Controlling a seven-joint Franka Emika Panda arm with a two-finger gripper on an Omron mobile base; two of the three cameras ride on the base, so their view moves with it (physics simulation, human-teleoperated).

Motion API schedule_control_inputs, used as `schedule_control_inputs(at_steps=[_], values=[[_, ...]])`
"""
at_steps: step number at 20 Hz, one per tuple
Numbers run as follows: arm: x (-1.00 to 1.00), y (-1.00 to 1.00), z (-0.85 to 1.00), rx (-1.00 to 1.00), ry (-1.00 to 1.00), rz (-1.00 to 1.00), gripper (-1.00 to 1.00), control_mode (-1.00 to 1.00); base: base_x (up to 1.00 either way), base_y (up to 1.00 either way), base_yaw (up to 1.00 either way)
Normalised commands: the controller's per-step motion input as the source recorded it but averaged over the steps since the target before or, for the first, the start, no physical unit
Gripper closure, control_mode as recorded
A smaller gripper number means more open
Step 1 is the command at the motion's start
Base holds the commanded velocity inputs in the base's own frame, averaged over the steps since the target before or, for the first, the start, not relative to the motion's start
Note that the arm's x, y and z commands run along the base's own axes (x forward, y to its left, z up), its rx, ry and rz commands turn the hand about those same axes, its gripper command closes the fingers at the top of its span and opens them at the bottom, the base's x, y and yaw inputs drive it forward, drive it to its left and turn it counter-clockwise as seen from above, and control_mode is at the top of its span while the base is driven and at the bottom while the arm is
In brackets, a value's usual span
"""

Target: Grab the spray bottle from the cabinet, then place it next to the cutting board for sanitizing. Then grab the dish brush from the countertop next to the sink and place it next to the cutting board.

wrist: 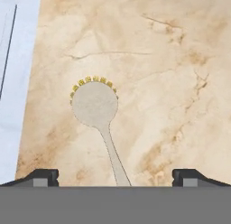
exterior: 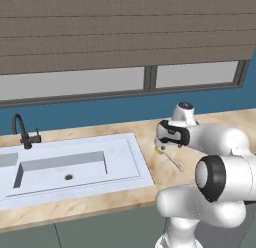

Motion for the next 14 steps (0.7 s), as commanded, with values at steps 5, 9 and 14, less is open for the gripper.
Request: schedule_control_inputs(at_steps=[5,9,14], values=[[0.0,-0.04,-0.42,0.0,0.08,0.08,-1.0,-1.0,0.0,0.0,0.0],[0.0,0.0,-0.55,0.0,0.0,0.09,-1.0,-1.0,0.0,0.0,0.0],[0.0,0.0,-0.42,0.0,0.0,0.1,-1.0,-1.0,0.0,0.0,0.0]])
